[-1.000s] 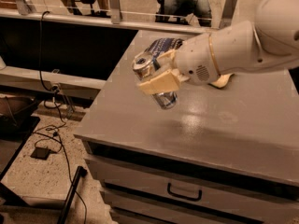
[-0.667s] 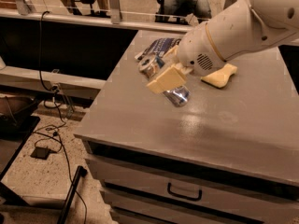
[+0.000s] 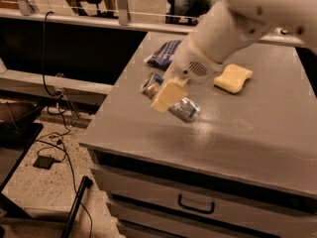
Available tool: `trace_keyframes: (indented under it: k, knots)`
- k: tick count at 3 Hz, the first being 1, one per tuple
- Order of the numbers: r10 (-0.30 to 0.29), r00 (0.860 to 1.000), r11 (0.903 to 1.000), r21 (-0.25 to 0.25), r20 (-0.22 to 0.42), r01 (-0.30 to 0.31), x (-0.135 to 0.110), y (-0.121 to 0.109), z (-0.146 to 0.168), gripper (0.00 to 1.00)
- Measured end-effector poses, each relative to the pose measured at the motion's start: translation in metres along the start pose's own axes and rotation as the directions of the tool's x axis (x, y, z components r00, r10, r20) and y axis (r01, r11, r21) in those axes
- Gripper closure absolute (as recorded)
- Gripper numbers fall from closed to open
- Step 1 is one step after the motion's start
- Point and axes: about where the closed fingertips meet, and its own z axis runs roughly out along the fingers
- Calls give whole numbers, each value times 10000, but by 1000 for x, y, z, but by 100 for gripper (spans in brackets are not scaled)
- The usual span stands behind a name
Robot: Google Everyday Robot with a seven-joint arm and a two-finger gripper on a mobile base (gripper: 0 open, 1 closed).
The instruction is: Knock redbull can over
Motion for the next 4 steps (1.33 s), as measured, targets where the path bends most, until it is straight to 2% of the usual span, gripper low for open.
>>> trace_keyframes:
  k: [1,2,3,4]
  knots:
    - [-97,9923,9997,-237,-1233,69,5,0,25,100]
    - [-300,9810,9991,229,-1917,350,5,-4,41,83]
    - [-337,9780,9934,1002,-2057,553,2,-13,49,59]
    - [-349,9780,9929,1044,-2058,574,2,-13,49,36]
